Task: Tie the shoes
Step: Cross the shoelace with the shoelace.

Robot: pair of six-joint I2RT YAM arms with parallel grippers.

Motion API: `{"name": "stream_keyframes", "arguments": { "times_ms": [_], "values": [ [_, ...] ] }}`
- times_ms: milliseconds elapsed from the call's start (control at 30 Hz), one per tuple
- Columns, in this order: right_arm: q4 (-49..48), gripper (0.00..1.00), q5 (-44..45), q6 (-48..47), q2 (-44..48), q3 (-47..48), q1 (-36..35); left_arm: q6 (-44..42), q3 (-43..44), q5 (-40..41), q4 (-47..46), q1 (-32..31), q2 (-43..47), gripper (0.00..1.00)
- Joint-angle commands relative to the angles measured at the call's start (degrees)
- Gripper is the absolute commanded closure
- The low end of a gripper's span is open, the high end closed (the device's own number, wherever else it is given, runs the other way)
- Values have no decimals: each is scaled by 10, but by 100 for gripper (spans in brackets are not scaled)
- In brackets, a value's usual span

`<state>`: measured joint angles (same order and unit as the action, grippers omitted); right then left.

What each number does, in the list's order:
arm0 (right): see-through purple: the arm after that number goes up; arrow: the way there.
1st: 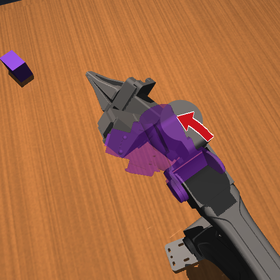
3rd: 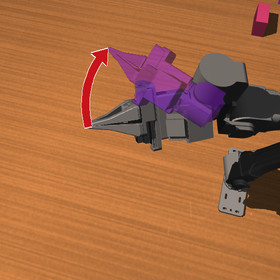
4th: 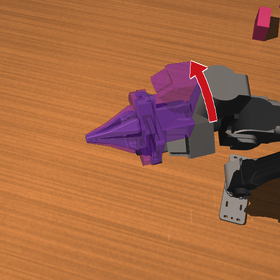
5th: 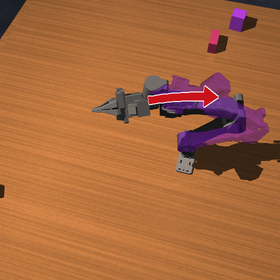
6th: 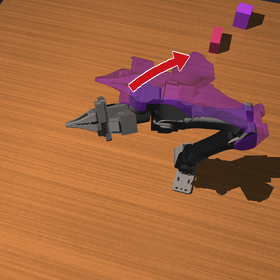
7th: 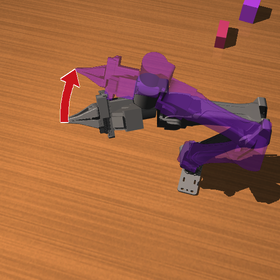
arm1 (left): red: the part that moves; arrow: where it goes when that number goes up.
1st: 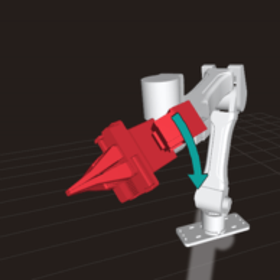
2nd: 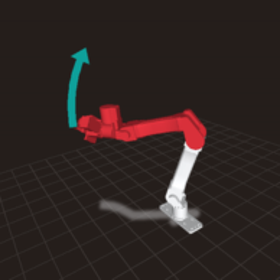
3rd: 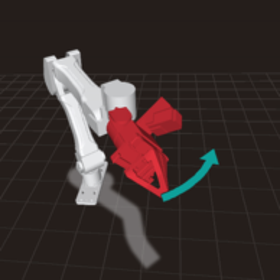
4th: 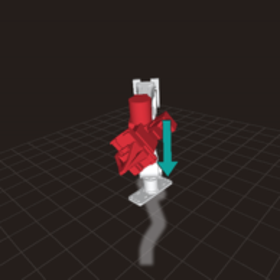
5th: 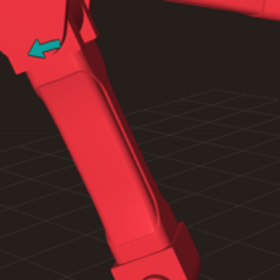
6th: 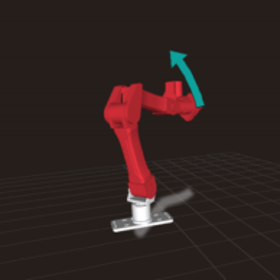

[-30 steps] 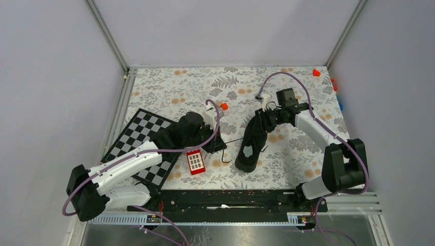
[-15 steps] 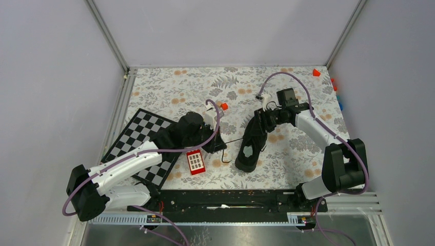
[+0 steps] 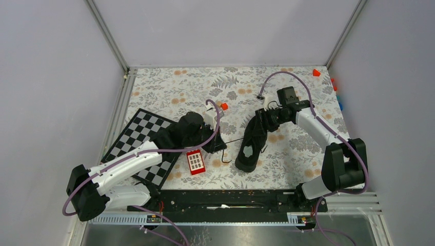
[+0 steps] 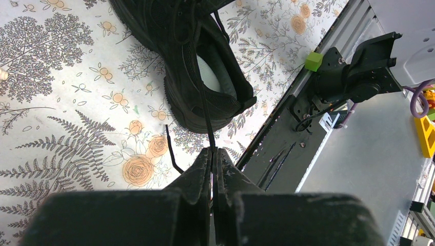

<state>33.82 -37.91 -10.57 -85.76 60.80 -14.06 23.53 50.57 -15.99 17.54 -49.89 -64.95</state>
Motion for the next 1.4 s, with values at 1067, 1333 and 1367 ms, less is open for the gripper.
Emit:
{"name": "stream_keyframes", "arguments": {
  "times_ms": [1067, 1333, 1367],
  "values": [
    [-23, 48, -106, 60, -29, 26, 25, -8, 9, 6, -15, -2, 15, 100],
    [-23, 67, -113, 59, -47, 23, 27, -12, 15, 7, -10, -3, 12, 100],
    [-23, 67, -112, 60, -48, 22, 27, -12, 15, 8, -9, -2, 12, 100]
  ]
}}
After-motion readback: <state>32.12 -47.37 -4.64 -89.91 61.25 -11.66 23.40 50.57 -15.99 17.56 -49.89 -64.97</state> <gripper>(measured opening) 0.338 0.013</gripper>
